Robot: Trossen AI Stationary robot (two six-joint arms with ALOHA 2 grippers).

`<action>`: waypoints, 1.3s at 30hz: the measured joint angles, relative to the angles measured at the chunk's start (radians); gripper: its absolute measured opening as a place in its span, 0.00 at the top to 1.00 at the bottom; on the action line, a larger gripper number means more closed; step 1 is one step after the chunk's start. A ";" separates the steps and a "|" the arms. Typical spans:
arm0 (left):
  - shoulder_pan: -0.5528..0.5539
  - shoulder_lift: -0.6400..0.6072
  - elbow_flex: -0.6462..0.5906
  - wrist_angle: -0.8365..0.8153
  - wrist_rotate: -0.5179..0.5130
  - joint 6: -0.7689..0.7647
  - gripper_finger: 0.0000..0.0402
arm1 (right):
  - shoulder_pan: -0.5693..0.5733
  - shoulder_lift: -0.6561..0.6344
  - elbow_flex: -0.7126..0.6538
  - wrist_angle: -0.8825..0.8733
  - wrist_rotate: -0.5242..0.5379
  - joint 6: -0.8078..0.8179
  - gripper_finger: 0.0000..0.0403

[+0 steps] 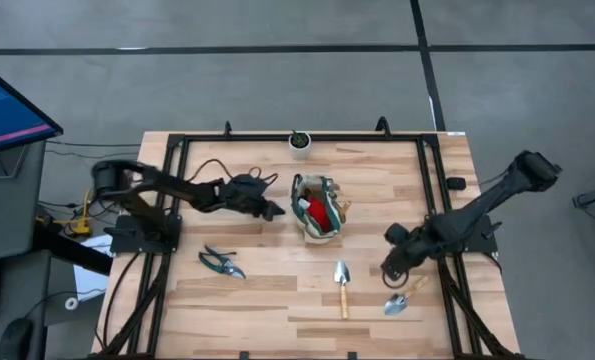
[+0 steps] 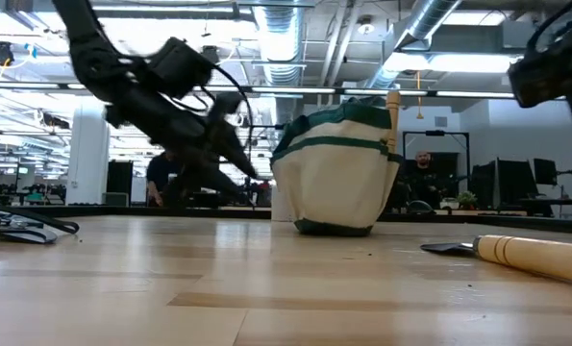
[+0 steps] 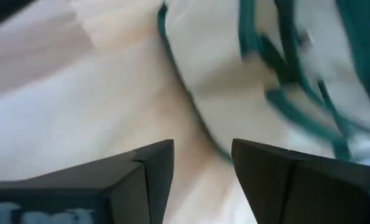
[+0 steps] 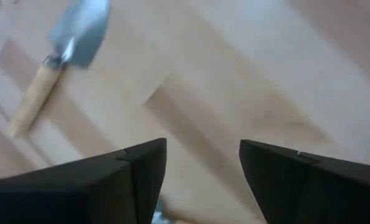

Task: Pick & Place Garden tools in Gardening bag
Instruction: Put the brown trowel into the green gardening bag

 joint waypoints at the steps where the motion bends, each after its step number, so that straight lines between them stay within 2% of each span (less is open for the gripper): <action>1: 0.001 -0.043 -0.018 -0.039 0.027 0.009 0.63 | 0.018 0.010 0.002 0.015 -0.005 0.014 0.52; 6: -0.021 -0.294 -0.065 -0.231 0.248 0.038 0.68 | 0.087 0.057 0.046 0.023 -0.011 0.040 0.55; 9: -0.090 -0.449 -0.065 -0.304 0.324 0.067 0.71 | 0.106 0.082 0.069 0.019 -0.011 0.040 0.56; 13: -0.220 -0.624 -0.063 -0.295 0.306 0.088 0.73 | 0.119 0.113 0.085 0.018 -0.011 0.036 0.56; 17: -0.374 -0.721 -0.064 -0.311 0.200 0.132 0.74 | 0.121 0.146 0.099 0.021 -0.033 0.032 0.54; 20: -0.473 -0.730 -0.064 -0.312 0.106 0.141 0.73 | 0.121 0.164 0.100 0.024 -0.049 0.033 0.52; 26: -0.601 -0.678 -0.064 -0.311 0.031 0.190 0.66 | 0.112 0.179 0.100 0.088 -0.063 0.037 0.45; 30: -0.609 -0.640 -0.064 -0.305 -0.031 0.192 0.60 | 0.062 0.179 0.100 0.116 -0.062 0.115 0.42; 35: -0.599 -0.643 -0.064 -0.305 -0.031 0.192 0.53 | 0.007 0.179 0.100 0.201 -0.063 0.162 0.44; 39: -0.599 -0.674 -0.064 -0.303 -0.011 0.185 0.51 | -0.016 0.179 0.100 0.255 -0.069 0.160 0.47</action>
